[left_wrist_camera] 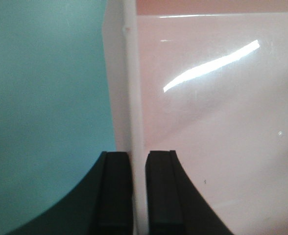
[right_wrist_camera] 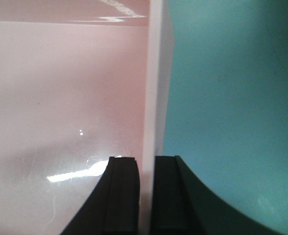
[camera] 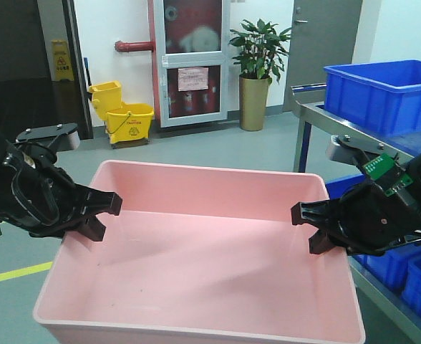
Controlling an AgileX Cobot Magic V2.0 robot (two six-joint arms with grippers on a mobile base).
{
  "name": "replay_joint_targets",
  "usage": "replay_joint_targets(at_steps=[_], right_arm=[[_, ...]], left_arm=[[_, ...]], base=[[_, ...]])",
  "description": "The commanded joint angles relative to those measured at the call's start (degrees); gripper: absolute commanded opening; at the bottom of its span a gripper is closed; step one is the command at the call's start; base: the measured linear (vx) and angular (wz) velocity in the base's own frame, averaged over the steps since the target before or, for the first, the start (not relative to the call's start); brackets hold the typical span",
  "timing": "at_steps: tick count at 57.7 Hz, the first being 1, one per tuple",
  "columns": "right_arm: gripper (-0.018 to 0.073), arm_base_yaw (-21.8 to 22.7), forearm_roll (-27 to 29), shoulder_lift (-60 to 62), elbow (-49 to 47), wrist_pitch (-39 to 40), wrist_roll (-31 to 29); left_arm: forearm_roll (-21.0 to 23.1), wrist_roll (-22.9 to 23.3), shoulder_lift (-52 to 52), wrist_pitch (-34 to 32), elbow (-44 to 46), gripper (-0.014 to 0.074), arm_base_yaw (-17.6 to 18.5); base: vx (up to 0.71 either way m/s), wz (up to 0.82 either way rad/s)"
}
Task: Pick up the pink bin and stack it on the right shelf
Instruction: 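Carry the pink bin with both grippers while driving to the table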
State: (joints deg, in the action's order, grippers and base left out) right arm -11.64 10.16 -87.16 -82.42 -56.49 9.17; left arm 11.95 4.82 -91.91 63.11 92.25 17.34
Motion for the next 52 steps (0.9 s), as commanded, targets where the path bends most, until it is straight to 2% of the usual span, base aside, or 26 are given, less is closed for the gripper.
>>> replay_joint_targets(at_steps=[1, 23, 52], right_arm=[[-0.0008, 0.3, 0.5, 2.6, -1.9, 4.1, -1.0], [-0.0008, 0.3, 0.5, 2.6, -1.9, 4.1, -1.0], [-0.0008, 0.3, 0.5, 2.6, -1.9, 4.1, -1.0]], left_arm=[[1.8, -0.2, 2.9, -2.7, 1.8, -0.0008, 0.0], [1.8, -0.2, 2.9, -2.7, 1.8, -0.0008, 0.0], [1.7, -0.2, 2.9, -2.7, 1.8, -0.0008, 0.0]], base=[[0.44, 0.03], [0.44, -0.22], [0.40, -0.72]])
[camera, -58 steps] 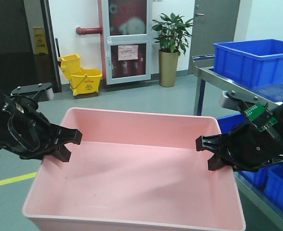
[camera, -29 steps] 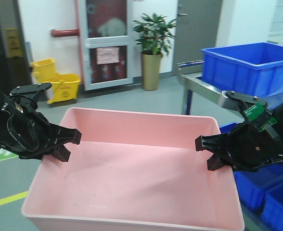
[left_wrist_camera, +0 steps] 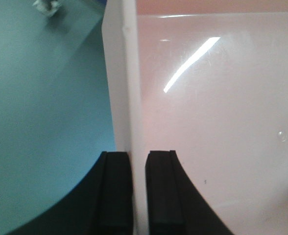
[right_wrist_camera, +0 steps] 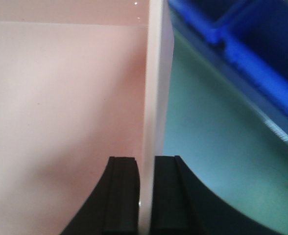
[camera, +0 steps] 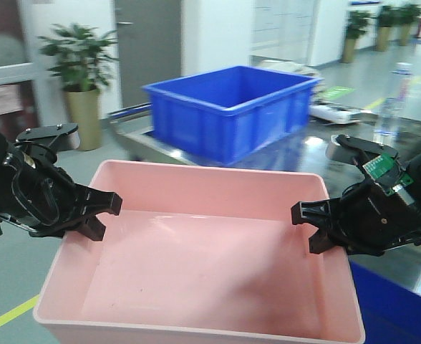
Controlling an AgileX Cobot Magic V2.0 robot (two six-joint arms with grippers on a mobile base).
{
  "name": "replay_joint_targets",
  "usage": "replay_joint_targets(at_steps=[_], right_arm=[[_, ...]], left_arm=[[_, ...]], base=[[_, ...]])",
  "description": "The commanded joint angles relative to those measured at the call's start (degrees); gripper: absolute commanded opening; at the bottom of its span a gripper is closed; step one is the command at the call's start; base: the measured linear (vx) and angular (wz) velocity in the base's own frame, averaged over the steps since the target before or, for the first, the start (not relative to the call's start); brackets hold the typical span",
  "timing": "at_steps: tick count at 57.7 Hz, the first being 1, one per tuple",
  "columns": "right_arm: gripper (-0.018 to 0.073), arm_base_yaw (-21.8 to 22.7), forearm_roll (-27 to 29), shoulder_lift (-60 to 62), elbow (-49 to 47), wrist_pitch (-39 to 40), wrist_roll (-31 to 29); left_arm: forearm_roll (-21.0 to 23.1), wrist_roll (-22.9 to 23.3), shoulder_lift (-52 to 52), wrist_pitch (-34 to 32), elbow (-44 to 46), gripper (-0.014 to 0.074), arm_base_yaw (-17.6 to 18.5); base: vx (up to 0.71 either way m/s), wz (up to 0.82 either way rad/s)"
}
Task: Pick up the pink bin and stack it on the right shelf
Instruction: 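Carry the pink bin with both grippers while driving to the table, then hold the pink bin in front of the cream bin and blue crates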
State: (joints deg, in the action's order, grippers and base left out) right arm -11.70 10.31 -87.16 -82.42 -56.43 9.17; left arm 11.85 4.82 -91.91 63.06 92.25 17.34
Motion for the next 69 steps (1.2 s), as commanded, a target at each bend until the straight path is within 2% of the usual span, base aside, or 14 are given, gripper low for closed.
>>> replay_joint_targets(at_steps=[1, 38, 69], right_arm=[[-0.0008, 0.4, 0.4, 2.6, -1.9, 4.1, -1.0], [-0.0008, 0.4, 0.4, 2.6, -1.9, 4.0, -1.0], [-0.0008, 0.4, 0.4, 2.6, -1.9, 4.0, -1.0]], left_arm=[[1.9, -0.2, 2.9, -2.6, 1.8, -0.0008, 0.0], [1.9, -0.2, 2.9, -2.6, 1.8, -0.0008, 0.0], [1.9, -0.2, 2.9, -2.7, 1.8, -0.0008, 0.0]], base=[[0.36, -0.78], [0.30, -0.68], [0.22, -0.40]])
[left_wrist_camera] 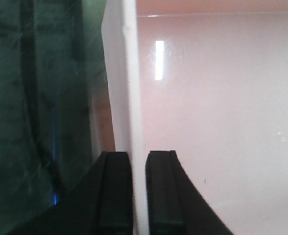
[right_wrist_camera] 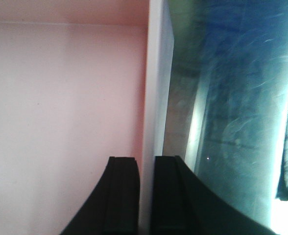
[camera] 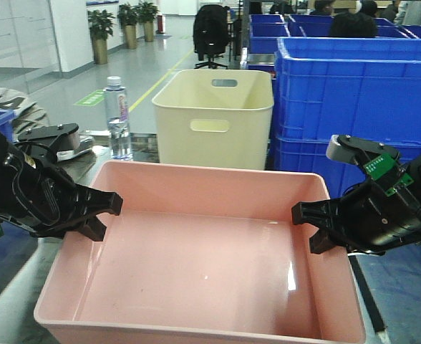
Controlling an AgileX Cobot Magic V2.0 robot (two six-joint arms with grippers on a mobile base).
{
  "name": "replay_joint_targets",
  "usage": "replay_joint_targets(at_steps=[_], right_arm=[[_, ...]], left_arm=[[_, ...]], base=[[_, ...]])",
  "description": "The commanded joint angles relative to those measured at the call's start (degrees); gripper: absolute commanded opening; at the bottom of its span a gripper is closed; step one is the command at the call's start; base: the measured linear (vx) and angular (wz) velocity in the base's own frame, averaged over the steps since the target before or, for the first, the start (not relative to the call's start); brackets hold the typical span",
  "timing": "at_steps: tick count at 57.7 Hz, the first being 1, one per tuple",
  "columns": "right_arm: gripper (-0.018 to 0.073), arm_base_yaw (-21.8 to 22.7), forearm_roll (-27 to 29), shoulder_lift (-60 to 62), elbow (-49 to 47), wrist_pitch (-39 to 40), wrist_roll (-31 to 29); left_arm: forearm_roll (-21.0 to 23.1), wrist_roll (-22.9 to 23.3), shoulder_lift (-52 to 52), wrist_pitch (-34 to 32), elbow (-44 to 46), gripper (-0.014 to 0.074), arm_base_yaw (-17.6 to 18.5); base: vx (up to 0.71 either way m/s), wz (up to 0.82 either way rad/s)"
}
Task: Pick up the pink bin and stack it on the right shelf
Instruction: 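Hold the pink bin in front of the cream bin and blue crates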
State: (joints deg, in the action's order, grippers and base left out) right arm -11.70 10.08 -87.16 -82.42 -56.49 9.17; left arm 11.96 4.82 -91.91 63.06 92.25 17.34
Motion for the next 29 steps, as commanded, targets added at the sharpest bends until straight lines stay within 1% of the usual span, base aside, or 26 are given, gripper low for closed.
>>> replay_joint_targets(at_steps=[1, 29], right_arm=[[-0.0008, 0.4, 0.6, 2.6, -1.9, 4.1, -1.0], [-0.0008, 0.4, 0.6, 2.6, -1.9, 4.1, -1.0]], left_arm=[[1.7, -0.2, 2.9, -2.7, 1.8, -0.0008, 0.0], [1.7, -0.2, 2.9, -2.7, 1.8, -0.0008, 0.0]], base=[[0.18, -0.23], [0.13, -0.15]])
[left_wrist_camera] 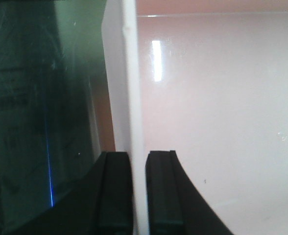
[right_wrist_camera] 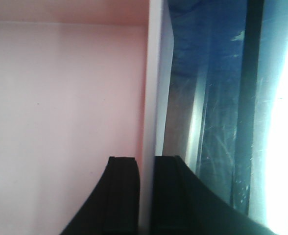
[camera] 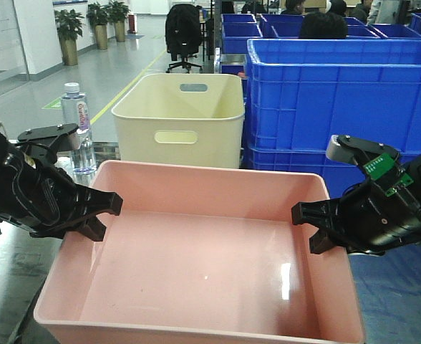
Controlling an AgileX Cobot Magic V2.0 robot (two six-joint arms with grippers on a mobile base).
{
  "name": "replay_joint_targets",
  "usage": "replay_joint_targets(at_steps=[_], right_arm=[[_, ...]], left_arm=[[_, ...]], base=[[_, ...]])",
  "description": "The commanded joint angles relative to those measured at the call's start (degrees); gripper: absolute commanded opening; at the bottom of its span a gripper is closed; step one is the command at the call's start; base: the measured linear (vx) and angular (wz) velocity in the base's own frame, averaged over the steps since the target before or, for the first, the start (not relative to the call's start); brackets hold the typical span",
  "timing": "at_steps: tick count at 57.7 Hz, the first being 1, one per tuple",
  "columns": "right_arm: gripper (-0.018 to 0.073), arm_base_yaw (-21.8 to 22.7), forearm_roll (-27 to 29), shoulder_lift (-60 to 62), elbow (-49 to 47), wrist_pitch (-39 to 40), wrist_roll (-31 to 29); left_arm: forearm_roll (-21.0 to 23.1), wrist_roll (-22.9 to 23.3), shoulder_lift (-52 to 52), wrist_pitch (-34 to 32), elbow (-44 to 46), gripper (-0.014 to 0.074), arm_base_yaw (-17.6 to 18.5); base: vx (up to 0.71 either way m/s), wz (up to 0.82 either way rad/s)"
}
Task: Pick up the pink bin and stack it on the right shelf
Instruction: 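Hold the pink bin in front of the cream bin and blue crates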
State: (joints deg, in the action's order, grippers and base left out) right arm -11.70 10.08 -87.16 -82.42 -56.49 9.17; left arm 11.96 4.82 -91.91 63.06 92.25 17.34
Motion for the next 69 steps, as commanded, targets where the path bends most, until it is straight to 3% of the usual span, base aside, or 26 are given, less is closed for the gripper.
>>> replay_joint_targets(at_steps=[1, 69], right_arm=[[-0.0008, 0.4, 0.6, 2.6, -1.9, 4.1, -1.0], [-0.0008, 0.4, 0.6, 2.6, -1.9, 4.5, -1.0]], left_arm=[[1.7, -0.2, 2.9, -2.7, 1.8, -0.0008, 0.0], [1.7, -0.2, 2.9, -2.7, 1.8, -0.0008, 0.0]], base=[[0.09, -0.12], [0.02, -0.03]])
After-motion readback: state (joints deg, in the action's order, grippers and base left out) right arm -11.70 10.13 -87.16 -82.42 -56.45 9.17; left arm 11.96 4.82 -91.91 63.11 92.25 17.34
